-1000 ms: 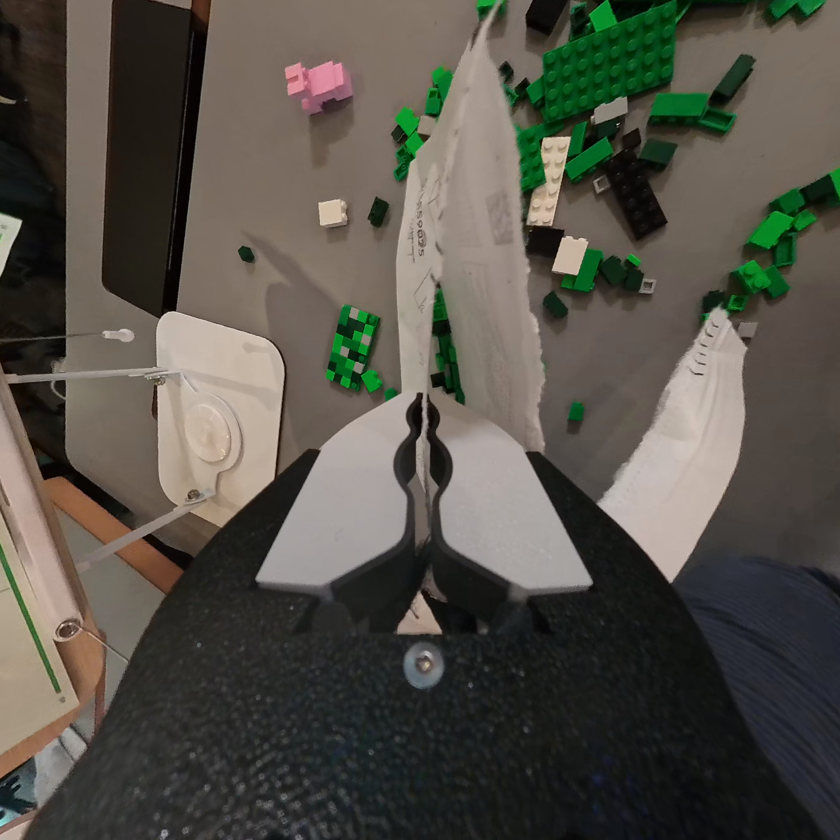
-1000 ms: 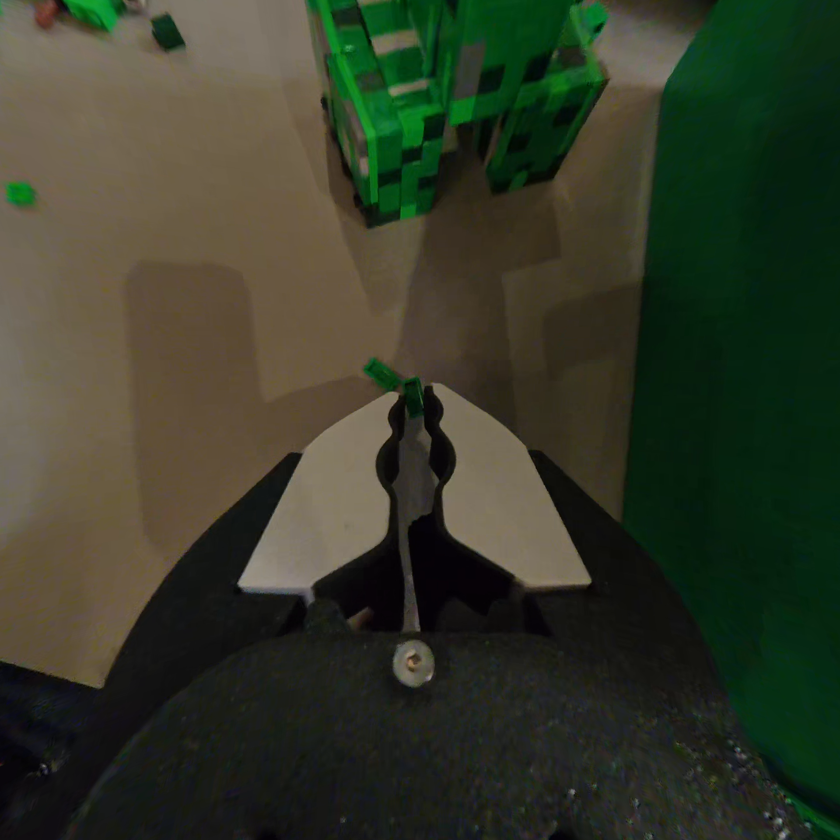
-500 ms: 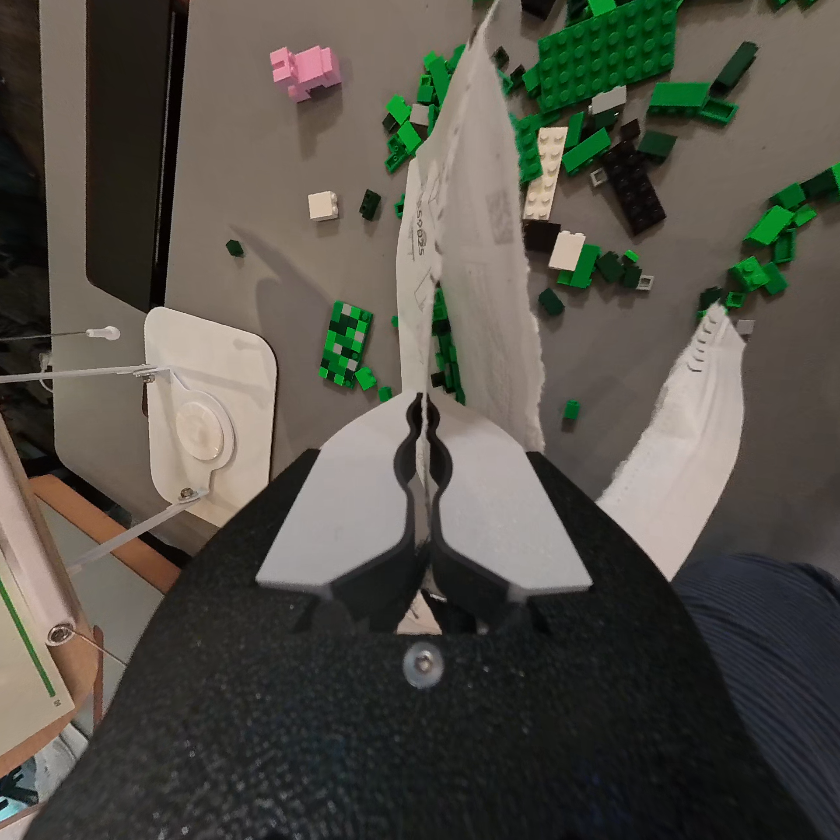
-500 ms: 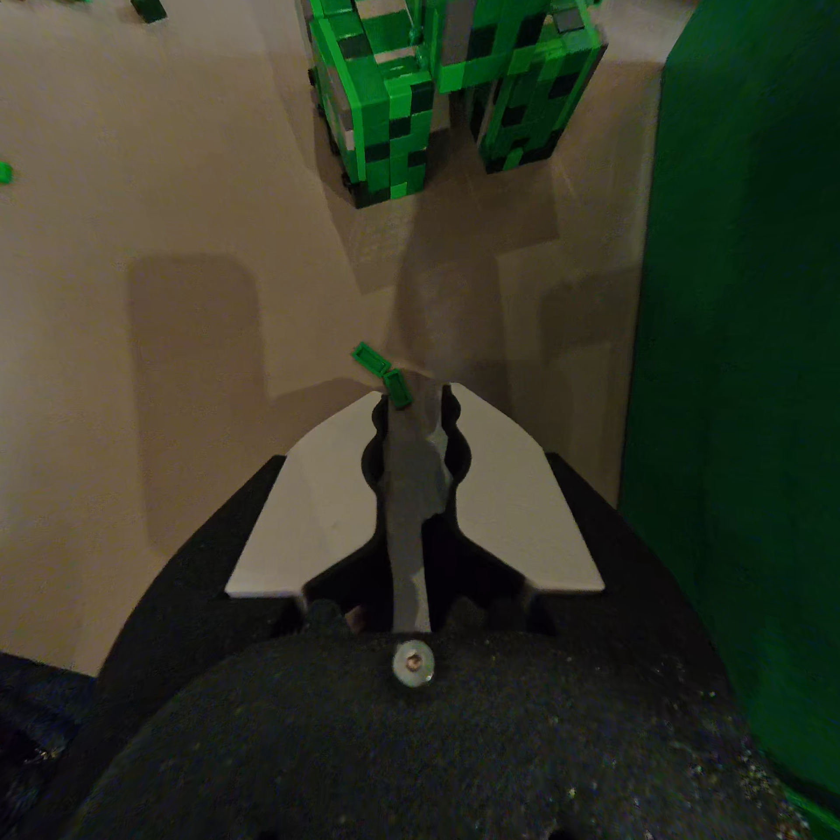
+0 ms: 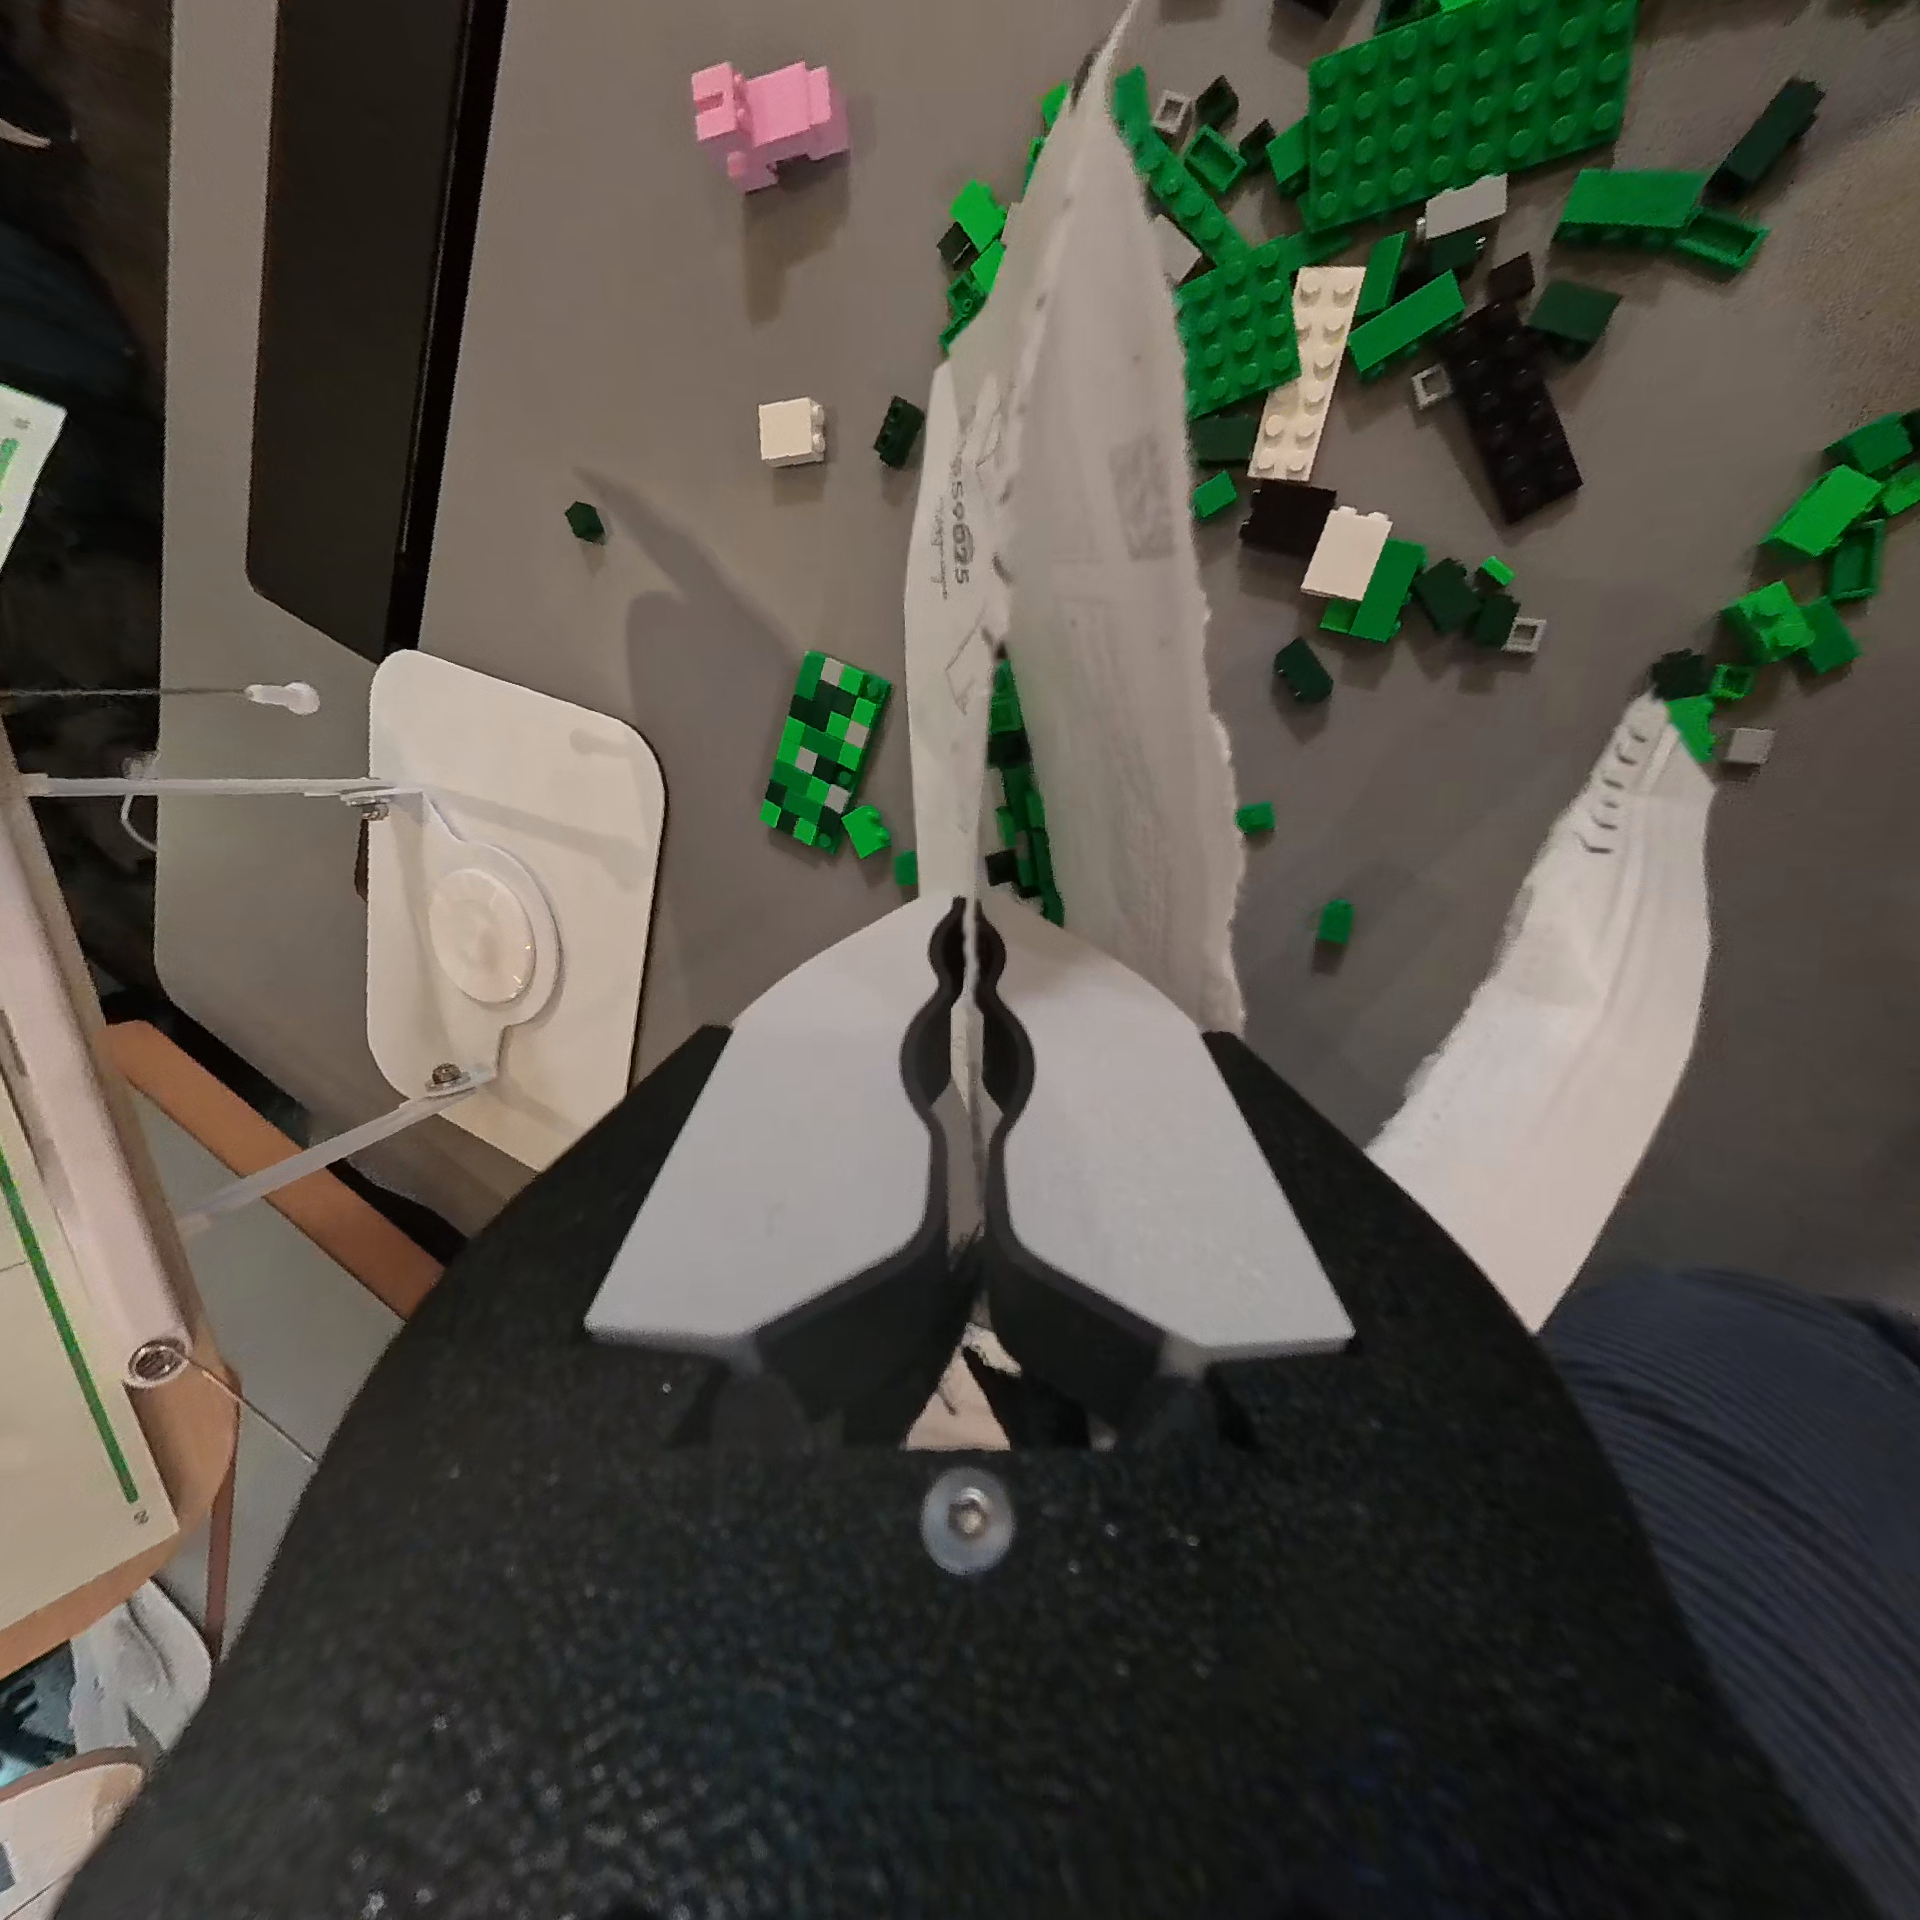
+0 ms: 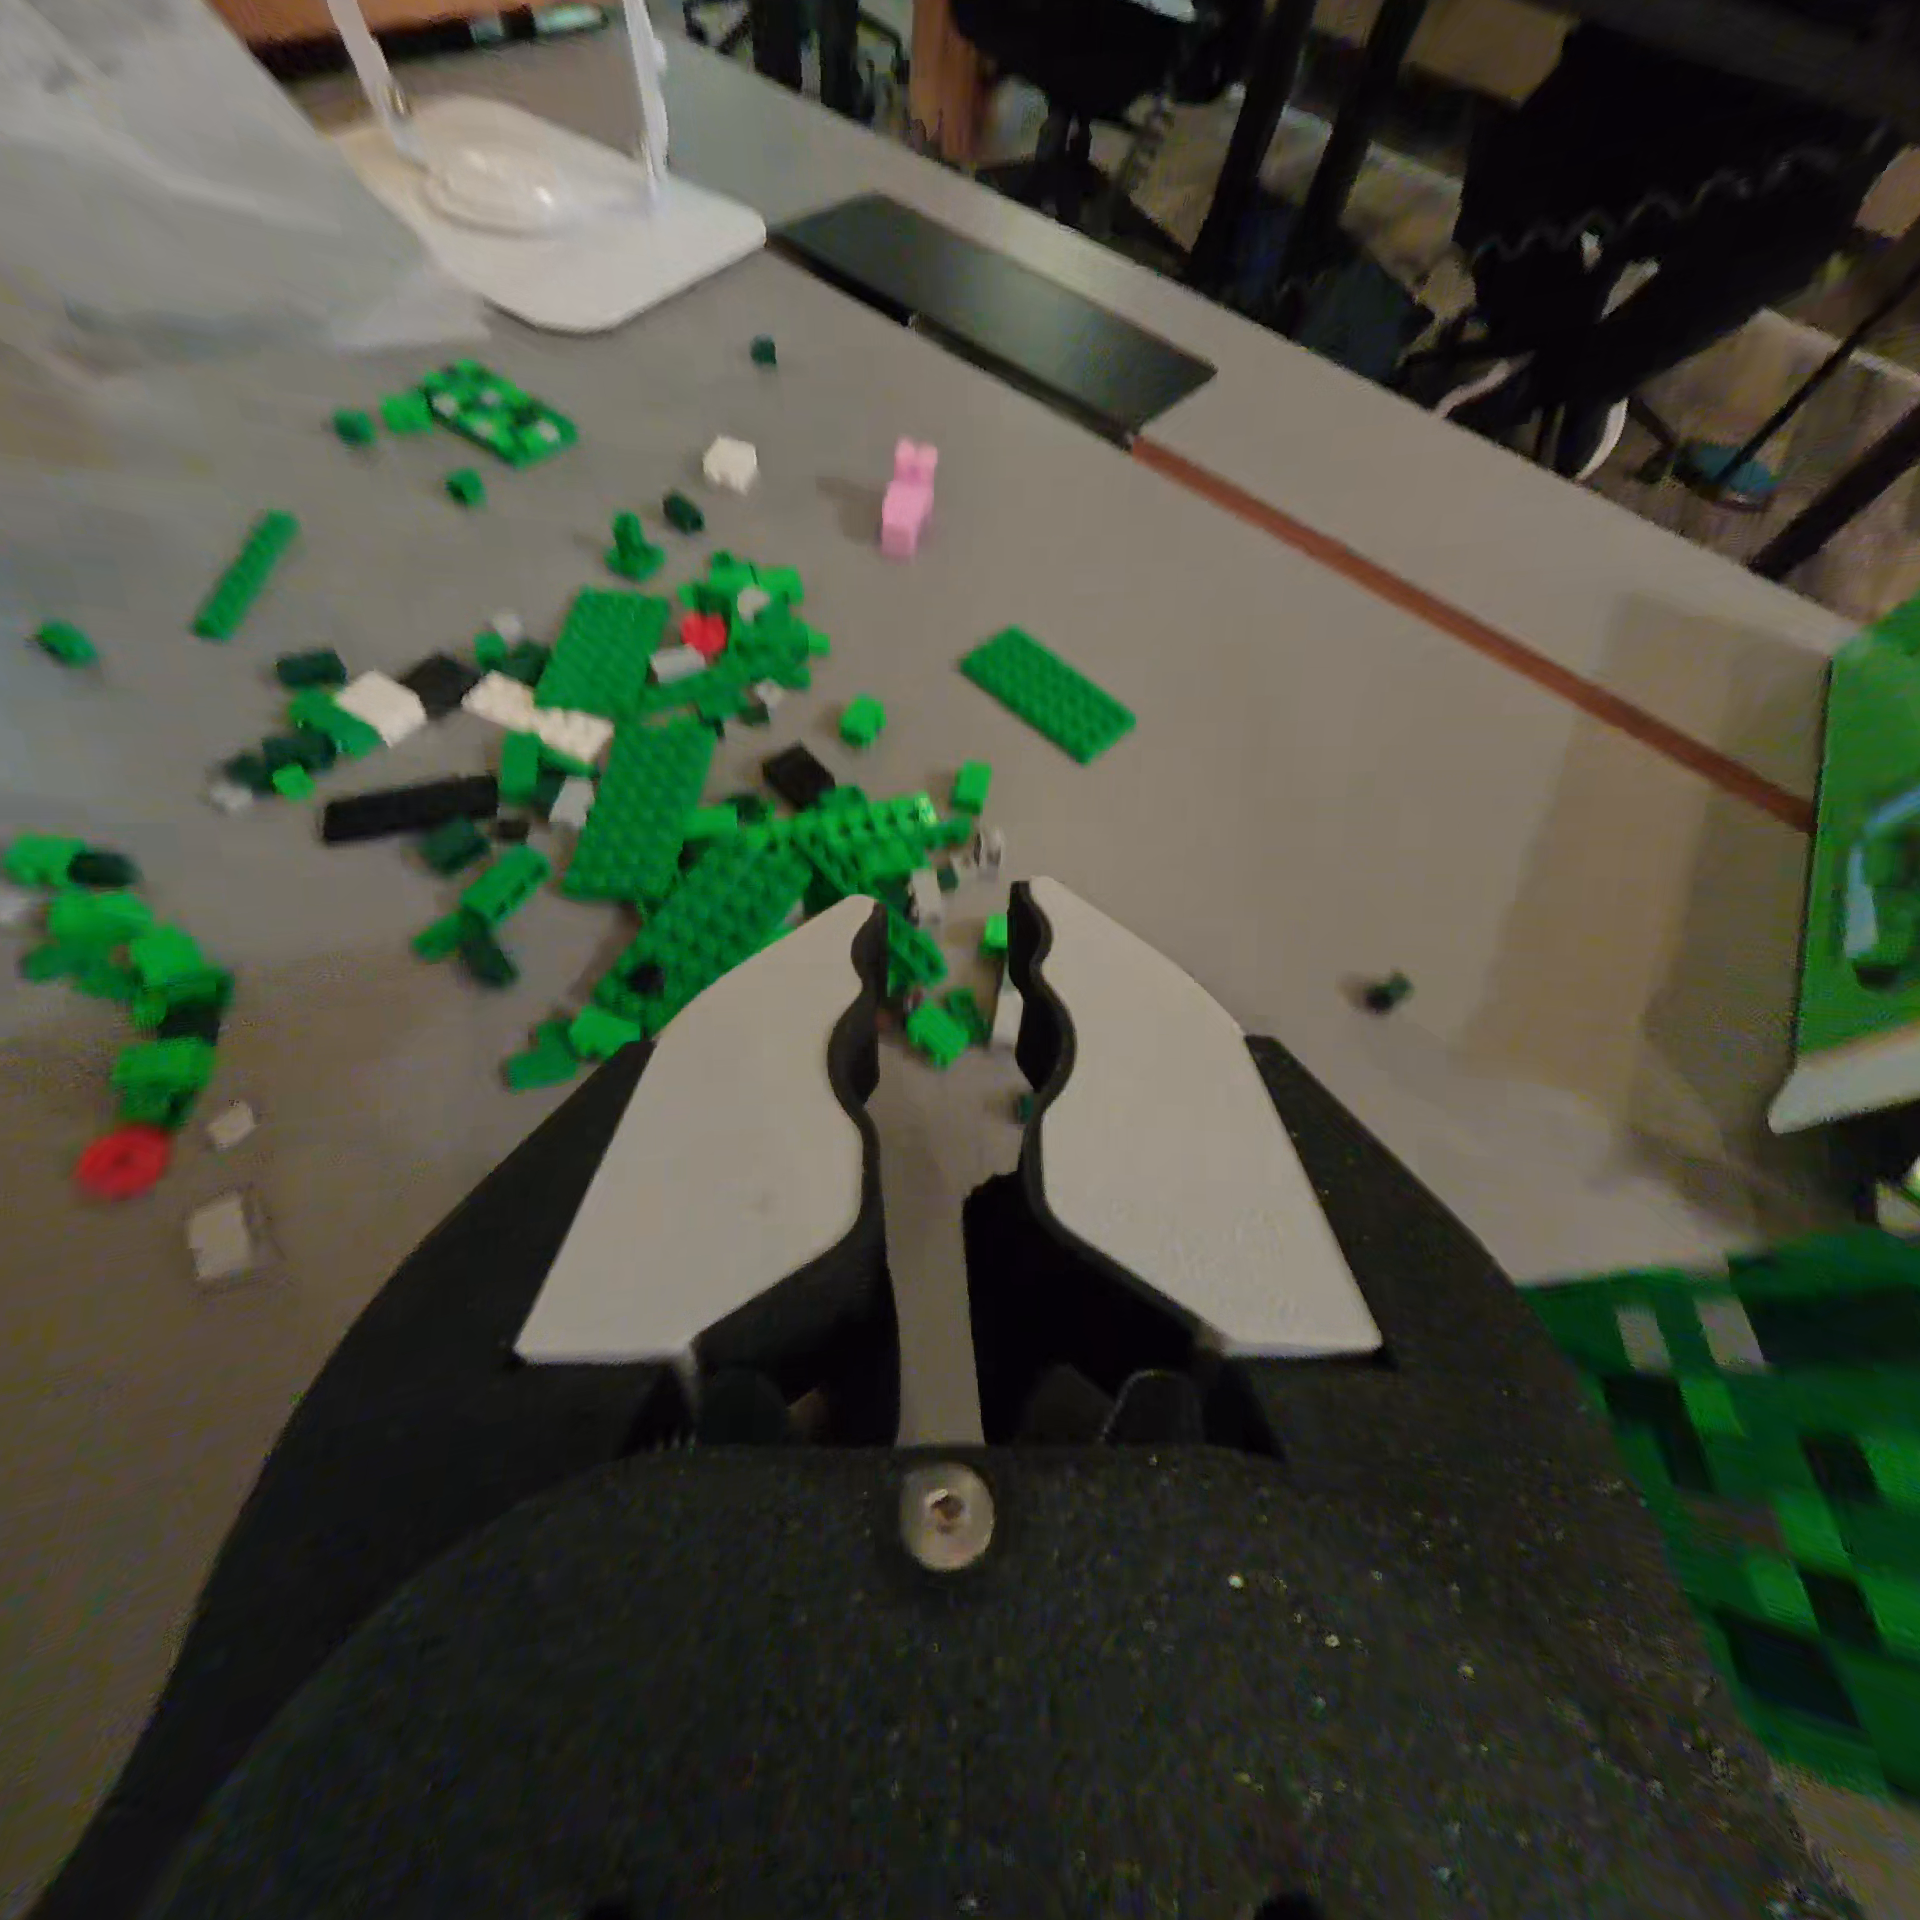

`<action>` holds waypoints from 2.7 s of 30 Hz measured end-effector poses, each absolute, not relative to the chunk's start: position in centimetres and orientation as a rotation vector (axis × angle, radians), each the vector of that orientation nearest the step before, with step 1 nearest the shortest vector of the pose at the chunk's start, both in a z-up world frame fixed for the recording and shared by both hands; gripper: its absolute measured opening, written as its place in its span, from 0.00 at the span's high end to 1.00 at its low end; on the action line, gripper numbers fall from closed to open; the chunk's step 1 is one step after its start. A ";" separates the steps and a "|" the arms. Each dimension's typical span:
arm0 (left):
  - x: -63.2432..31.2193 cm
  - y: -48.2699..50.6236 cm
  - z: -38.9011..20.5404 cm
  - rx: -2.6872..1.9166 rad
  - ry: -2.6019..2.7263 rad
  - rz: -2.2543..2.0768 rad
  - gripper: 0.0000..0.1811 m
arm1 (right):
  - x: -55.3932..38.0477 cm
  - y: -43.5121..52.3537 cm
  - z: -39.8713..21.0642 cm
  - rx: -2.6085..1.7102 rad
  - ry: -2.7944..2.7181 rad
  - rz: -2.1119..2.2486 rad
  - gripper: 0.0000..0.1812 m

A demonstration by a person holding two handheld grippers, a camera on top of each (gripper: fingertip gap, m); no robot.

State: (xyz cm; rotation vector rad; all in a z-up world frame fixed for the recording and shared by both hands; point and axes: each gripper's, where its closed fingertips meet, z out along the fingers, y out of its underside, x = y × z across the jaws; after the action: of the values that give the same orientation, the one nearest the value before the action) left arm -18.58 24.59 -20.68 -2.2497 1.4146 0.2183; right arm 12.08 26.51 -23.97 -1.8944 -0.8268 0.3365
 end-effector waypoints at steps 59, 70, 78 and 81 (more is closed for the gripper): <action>-23.7 25.0 -20.2 -2.328 1.163 0.163 1.00 | 4.8 33.0 -21.4 -1.767 -0.936 0.468 0.82; -24.6 25.1 -20.5 -2.371 1.124 0.190 1.00 | -18.6 45.4 -14.9 -1.560 -0.618 1.472 0.59; -25.9 24.9 -20.1 -2.371 1.041 0.153 1.00 | -22.0 51.7 -17.5 -1.575 -0.508 1.765 0.55; -26.1 24.9 -20.3 -2.382 1.030 0.143 1.00 | -23.0 51.4 -16.6 -1.538 -0.535 1.947 0.57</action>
State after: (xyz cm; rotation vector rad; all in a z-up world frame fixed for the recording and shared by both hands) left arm -26.13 24.94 -20.29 -2.3824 1.0303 0.1429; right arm -23.00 51.41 -16.62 -1.5375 -0.5351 1.9469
